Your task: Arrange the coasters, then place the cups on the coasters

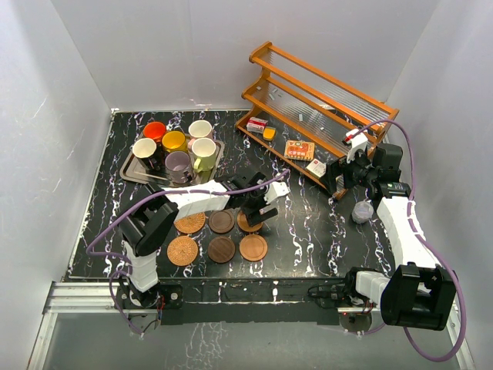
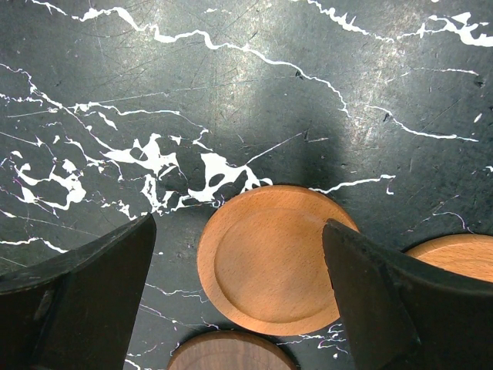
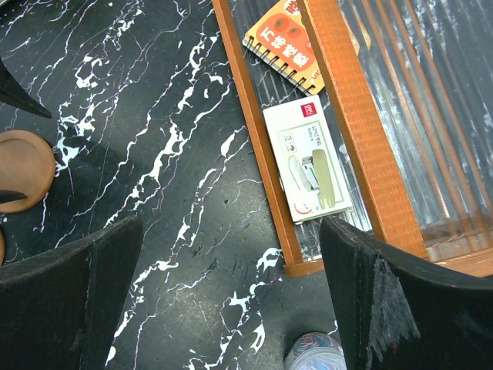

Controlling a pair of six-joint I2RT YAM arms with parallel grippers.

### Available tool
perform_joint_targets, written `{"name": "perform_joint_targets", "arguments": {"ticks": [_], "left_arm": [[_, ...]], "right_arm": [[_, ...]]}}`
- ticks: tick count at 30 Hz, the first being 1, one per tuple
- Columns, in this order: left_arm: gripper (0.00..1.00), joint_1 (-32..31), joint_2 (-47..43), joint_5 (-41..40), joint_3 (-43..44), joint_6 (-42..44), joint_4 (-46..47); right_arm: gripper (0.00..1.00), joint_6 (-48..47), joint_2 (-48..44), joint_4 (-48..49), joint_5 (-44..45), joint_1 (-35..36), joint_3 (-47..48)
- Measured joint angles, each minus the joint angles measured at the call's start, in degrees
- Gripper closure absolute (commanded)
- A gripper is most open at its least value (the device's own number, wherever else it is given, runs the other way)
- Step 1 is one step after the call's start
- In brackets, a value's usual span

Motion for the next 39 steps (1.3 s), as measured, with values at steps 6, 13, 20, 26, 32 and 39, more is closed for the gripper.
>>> {"name": "perform_joint_targets", "arguments": {"ticks": [6, 13, 20, 26, 32, 39], "left_arm": [[0.12, 0.0, 0.2, 0.7, 0.1, -0.2, 0.2], [0.12, -0.2, 1.0, 1.8, 1.0, -0.8, 0.1], [0.12, -0.3, 1.0, 1.3, 1.0, -0.6, 0.2], [0.12, -0.3, 0.8, 0.3, 1.0, -0.4, 0.2], [0.11, -0.3, 0.2, -0.2, 1.0, 0.1, -0.5], [0.11, -0.3, -3.8, 1.5, 0.6, 1.1, -1.5]], "right_arm": [[0.02, 0.0, 0.0, 0.0, 0.0, 0.0, 0.0], [0.02, 0.0, 0.0, 0.0, 0.0, 0.0, 0.0], [0.02, 0.0, 0.0, 0.0, 0.0, -0.1, 0.0], [0.02, 0.0, 0.0, 0.0, 0.0, -0.1, 0.0], [0.02, 0.0, 0.0, 0.0, 0.0, -0.2, 0.0], [0.02, 0.0, 0.0, 0.0, -0.1, -0.5, 0.0]]}}
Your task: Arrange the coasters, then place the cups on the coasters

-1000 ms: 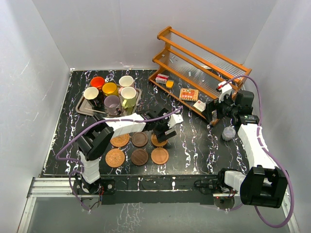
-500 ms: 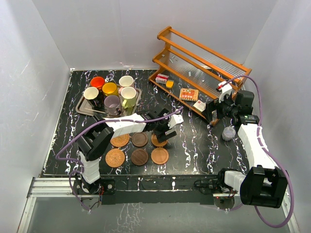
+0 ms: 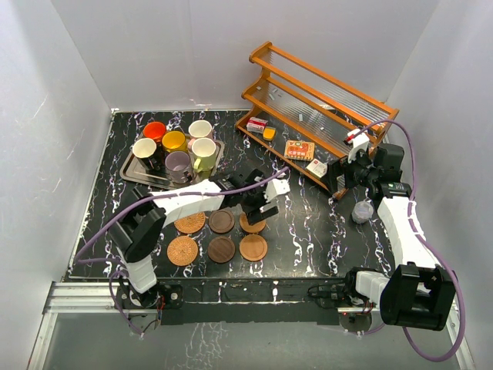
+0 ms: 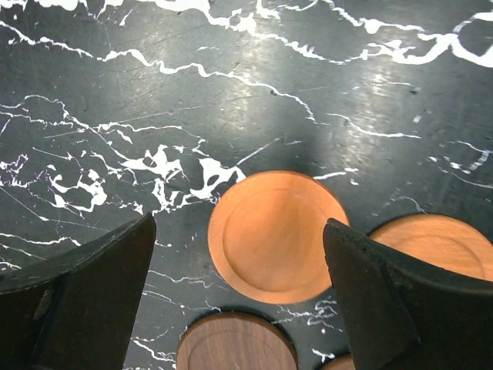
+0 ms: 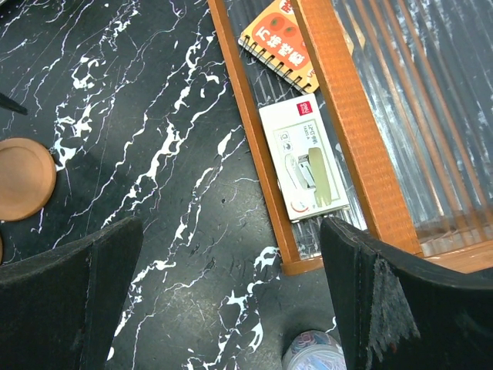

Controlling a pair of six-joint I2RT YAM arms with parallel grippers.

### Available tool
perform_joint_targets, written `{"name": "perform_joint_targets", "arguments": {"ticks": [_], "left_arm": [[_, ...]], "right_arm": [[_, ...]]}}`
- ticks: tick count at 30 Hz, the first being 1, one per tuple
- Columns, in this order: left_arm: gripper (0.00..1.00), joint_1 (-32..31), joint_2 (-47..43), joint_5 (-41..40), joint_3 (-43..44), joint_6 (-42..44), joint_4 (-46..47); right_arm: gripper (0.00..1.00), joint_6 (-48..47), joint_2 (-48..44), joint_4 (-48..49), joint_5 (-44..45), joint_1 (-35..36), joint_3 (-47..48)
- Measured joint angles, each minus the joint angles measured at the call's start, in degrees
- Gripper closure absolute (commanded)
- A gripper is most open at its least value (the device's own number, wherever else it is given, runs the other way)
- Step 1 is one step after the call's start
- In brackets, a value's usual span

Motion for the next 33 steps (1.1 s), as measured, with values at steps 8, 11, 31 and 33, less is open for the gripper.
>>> {"name": "perform_joint_targets", "arguments": {"ticks": [8, 11, 31, 33], "left_arm": [[0.11, -0.5, -4.9, 7.4, -5.0, 4.7, -1.4], [0.11, -2.5, -5.3, 8.7, -7.4, 6.4, -2.3], [0.11, -10.8, -6.8, 4.9, -13.2, 11.5, 0.9], [0.11, -10.9, -6.8, 4.1, -13.2, 11.4, 1.3]], "right_arm": [[0.02, 0.0, 0.0, 0.0, -0.3, -1.0, 0.0], [0.02, 0.0, 0.0, 0.0, -0.3, -1.0, 0.0], [0.02, 0.0, 0.3, 0.0, -0.6, -2.1, -0.8], [0.02, 0.0, 0.3, 0.0, -0.6, -2.1, -0.8]]}}
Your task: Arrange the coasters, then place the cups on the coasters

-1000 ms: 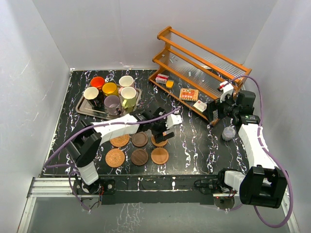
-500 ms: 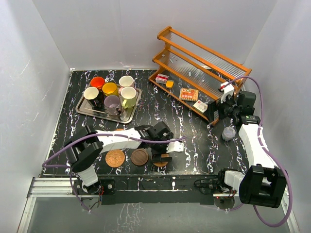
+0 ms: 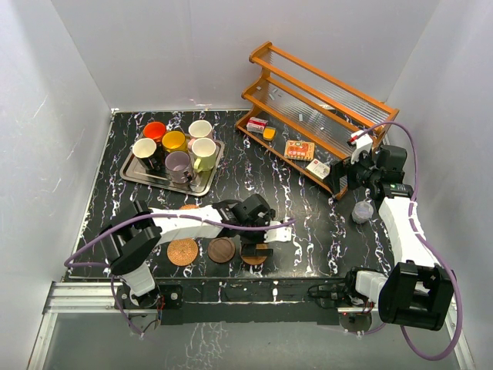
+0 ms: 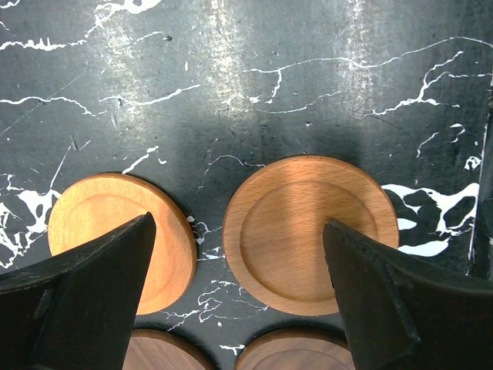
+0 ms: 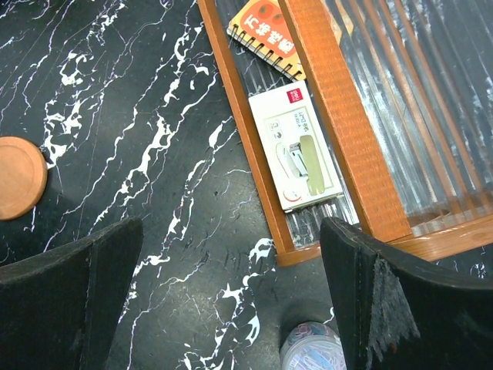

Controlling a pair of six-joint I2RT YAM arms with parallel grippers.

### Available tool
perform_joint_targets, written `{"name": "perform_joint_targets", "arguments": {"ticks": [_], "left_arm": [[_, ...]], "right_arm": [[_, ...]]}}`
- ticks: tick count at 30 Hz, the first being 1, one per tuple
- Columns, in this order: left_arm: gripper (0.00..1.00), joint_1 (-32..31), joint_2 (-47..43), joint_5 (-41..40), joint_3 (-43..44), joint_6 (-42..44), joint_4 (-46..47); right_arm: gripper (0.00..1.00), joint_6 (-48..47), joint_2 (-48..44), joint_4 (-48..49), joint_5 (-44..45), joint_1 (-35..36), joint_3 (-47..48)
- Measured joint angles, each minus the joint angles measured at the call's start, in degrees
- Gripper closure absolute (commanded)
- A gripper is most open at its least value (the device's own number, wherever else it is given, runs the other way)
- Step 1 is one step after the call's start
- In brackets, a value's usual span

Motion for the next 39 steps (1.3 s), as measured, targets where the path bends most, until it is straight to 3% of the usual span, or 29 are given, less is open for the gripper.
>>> {"name": "perform_joint_targets", "arguments": {"ticks": [18, 39], "left_arm": [[0.11, 1.5, -1.2, -0.7, 4.8, -4.2, -2.2], [0.1, 20.5, -5.5, -1.4, 9.1, -10.4, -4.1]], "right_arm": [[0.02, 0.0, 0.0, 0.0, -0.6, -0.4, 0.0], [0.02, 2.3, 0.3, -0.1, 1.2, -0.7, 0.7]]}}
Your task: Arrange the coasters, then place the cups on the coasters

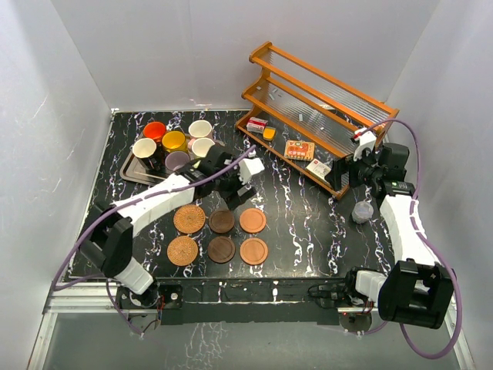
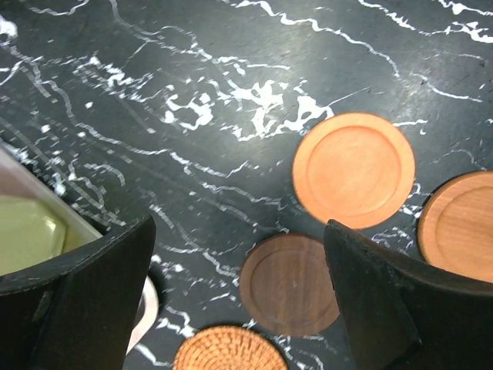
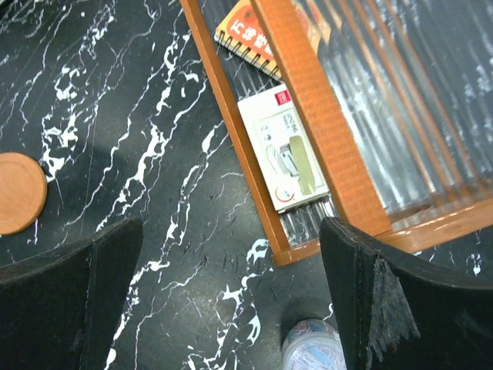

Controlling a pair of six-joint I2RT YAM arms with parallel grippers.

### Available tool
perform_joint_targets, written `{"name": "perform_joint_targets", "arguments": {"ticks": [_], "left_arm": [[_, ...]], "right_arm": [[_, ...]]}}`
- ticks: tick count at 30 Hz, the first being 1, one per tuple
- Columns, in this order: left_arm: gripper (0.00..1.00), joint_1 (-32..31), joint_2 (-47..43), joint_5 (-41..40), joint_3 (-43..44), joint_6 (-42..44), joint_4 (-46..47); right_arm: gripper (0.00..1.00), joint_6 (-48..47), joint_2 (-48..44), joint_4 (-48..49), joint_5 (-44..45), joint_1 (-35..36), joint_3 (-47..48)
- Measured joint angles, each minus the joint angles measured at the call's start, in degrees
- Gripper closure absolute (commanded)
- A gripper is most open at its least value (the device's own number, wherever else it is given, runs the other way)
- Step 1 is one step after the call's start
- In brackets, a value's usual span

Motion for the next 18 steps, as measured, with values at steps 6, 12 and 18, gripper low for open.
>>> {"name": "perform_joint_targets", "arguments": {"ticks": [6, 12, 18], "left_arm": [[0.1, 5.8, -4.7, 1.0, -0.2, 3.5, -4.0], [0.08, 13.6, -8.5, 2.0, -0.5, 2.8, -6.5], [0.05, 22.9, -10.4, -0.2, 1.6, -3.6, -4.2]], "right_arm": [[0.02, 0.3, 4.2, -2.4, 1.6, 1.4, 7.1], [0.02, -0.6, 7.5, -4.3, 3.7, 4.9, 13.4], [0.02, -0.7, 9.4, -4.3, 6.7, 10.0, 17.6]]}}
